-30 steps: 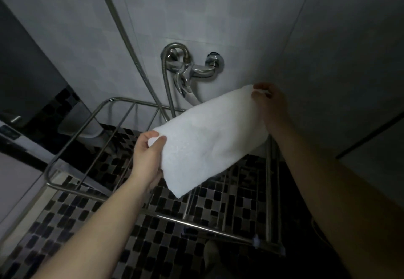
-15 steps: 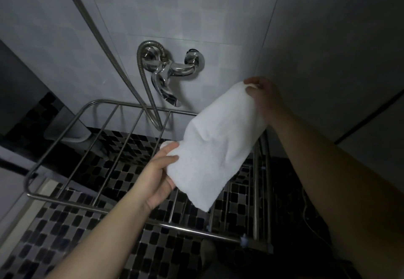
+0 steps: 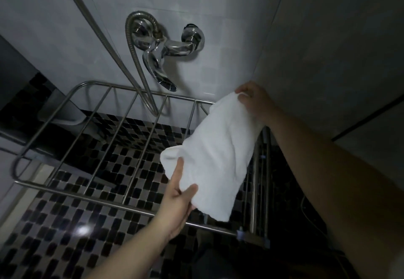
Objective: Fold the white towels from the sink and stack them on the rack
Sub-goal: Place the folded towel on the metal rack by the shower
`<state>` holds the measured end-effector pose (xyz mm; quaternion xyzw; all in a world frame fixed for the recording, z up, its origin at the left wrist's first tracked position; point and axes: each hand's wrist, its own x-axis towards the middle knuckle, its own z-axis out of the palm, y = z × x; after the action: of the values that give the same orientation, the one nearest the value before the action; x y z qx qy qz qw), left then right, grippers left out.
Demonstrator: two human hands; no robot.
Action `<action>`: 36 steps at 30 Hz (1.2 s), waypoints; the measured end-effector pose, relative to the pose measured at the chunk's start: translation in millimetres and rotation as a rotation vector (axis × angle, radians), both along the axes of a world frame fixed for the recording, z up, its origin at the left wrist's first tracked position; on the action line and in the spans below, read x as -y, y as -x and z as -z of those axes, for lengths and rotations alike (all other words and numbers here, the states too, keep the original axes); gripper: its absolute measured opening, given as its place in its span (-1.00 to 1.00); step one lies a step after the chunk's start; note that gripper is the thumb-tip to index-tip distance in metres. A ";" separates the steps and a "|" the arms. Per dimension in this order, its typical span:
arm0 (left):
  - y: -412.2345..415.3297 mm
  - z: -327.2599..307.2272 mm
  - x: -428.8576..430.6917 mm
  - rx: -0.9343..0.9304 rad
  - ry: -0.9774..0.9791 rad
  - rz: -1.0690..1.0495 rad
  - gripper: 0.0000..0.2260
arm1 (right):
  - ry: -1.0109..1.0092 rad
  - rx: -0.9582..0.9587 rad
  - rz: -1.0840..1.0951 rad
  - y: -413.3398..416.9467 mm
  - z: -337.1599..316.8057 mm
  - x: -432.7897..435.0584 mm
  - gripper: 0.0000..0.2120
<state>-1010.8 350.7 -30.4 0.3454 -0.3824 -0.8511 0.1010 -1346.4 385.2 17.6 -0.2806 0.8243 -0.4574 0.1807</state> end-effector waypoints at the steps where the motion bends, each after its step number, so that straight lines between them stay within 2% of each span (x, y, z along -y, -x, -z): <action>1: 0.2 3.6 -3.5 0.030 -0.023 0.018 -0.30 | -0.040 0.012 0.004 -0.8 10.3 -1.9 -0.82; 4: 7.7 10.4 -19.0 0.078 -0.108 0.083 -0.26 | -0.052 0.046 0.010 2.7 27.1 -0.3 -0.80; 8: 24.5 9.2 -40.0 0.023 -0.214 0.120 -0.19 | 0.027 0.056 0.036 11.0 17.9 12.5 -0.80; 13: 26.2 12.4 -41.4 0.050 -0.161 0.138 -0.10 | 0.129 0.057 -0.027 11.8 10.6 30.1 -0.82; 16: 19.8 22.4 -30.6 0.177 -0.167 0.115 -0.06 | -0.022 0.016 -0.114 6.3 34.7 37.9 -0.80; 19: 11.6 30.0 -24.3 0.317 -0.130 0.128 -0.15 | -0.214 -0.021 -0.180 2.0 73.8 36.4 -0.79; 21: 8.4 32.5 -24.6 0.358 -0.140 0.128 -0.19 | -0.268 -0.001 -0.160 1.0 92.1 33.2 -0.80; 24: 7.6 28.4 -27.4 0.373 -0.158 0.101 -0.22 | -0.267 0.017 -0.167 2.9 97.7 37.8 -0.81; 27: 12.0 22.6 -31.8 0.395 -0.148 0.077 -0.25 | -0.167 0.030 -0.181 6.2 87.9 51.4 -0.81; 29: 17.3 19.5 -35.0 0.456 -0.086 0.148 -0.26 | -0.157 -0.005 -0.176 8.2 87.1 57.8 -0.82; 31: 23.1 19.7 -37.6 0.543 0.026 0.250 -0.27 | -0.232 -0.042 -0.180 7.7 92.3 57.3 -0.83; 34: 29.2 22.7 -29.4 0.764 0.356 0.492 -0.30 | -0.395 -0.142 -0.209 2.8 98.8 49.6 -0.80; 36: 30.4 17.4 -16.6 0.836 0.519 0.668 -0.35 | -0.446 -0.188 -0.268 -3.2 96.9 48.0 -0.71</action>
<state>-1041.2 367.4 -47.8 0.4764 -0.6733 -0.5070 -0.2502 -1343.2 337.2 -79.4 -0.3815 0.8733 -0.2085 0.2198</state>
